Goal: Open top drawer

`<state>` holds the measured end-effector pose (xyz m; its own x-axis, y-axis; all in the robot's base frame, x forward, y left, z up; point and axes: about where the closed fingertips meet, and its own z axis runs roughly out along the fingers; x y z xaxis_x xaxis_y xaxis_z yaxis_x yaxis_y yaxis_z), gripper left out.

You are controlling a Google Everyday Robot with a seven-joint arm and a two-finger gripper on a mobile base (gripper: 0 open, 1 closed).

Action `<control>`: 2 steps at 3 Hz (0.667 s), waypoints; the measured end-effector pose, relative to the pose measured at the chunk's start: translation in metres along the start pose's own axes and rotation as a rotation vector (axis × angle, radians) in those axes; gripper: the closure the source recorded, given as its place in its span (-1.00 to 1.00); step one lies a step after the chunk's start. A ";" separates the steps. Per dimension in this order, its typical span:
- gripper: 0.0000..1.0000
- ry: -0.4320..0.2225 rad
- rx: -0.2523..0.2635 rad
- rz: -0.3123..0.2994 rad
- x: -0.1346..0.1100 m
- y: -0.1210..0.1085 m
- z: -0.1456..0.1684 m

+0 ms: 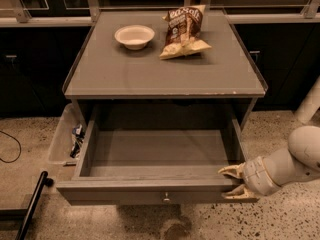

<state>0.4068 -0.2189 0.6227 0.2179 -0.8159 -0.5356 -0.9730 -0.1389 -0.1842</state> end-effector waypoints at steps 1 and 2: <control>-0.24 0.000 0.000 0.000 0.000 0.000 0.000; -0.70 -0.006 -0.004 0.005 0.000 0.003 -0.002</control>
Offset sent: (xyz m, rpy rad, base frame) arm -0.0311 -0.0312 0.0039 0.0402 0.0524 -0.0143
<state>0.4034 -0.2204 0.6239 0.2132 -0.8133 -0.5413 -0.9745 -0.1370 -0.1779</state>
